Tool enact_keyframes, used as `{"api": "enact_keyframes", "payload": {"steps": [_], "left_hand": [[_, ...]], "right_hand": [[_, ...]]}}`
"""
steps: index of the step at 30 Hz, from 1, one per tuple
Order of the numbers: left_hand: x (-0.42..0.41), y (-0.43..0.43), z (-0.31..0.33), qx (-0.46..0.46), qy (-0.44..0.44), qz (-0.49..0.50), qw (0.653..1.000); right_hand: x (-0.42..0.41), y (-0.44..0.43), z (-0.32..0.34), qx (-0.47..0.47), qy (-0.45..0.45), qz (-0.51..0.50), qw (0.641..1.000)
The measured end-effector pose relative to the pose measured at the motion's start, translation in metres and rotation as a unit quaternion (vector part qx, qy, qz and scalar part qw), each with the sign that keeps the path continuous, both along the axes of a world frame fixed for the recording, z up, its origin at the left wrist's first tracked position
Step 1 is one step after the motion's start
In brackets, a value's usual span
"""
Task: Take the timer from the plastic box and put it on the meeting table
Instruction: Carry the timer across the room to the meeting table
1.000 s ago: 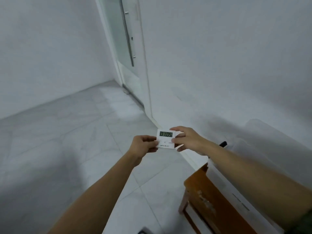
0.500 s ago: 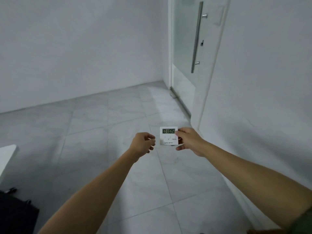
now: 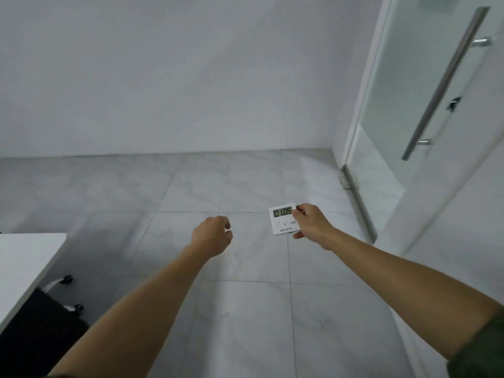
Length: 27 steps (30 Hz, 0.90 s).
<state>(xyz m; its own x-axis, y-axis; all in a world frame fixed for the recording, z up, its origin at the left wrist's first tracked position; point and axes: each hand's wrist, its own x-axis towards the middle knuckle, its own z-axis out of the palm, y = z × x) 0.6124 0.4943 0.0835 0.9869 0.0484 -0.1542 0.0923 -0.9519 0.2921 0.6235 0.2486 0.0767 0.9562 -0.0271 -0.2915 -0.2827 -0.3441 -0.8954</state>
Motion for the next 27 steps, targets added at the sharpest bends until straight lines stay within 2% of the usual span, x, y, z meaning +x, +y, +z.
{"api": "enact_keyframes", "payload": {"steps": [6, 14, 27], "left_hand": [[0.081, 0.033, 0.005, 0.016, -0.005, 0.068, 0.998], [0.219, 0.126, -0.019, 0.023, 0.022, 0.119, 0.992], [0.468, 0.301, 0.008, 0.023, 0.016, 0.166, 0.986]], "right_hand": [[0.128, 0.036, 0.013, -0.057, -0.024, 0.070, 0.996], [0.293, 0.131, -0.003, -0.089, -0.038, 0.143, 0.985], [0.567, 0.316, 0.030, -0.126, -0.069, 0.179, 0.973]]}}
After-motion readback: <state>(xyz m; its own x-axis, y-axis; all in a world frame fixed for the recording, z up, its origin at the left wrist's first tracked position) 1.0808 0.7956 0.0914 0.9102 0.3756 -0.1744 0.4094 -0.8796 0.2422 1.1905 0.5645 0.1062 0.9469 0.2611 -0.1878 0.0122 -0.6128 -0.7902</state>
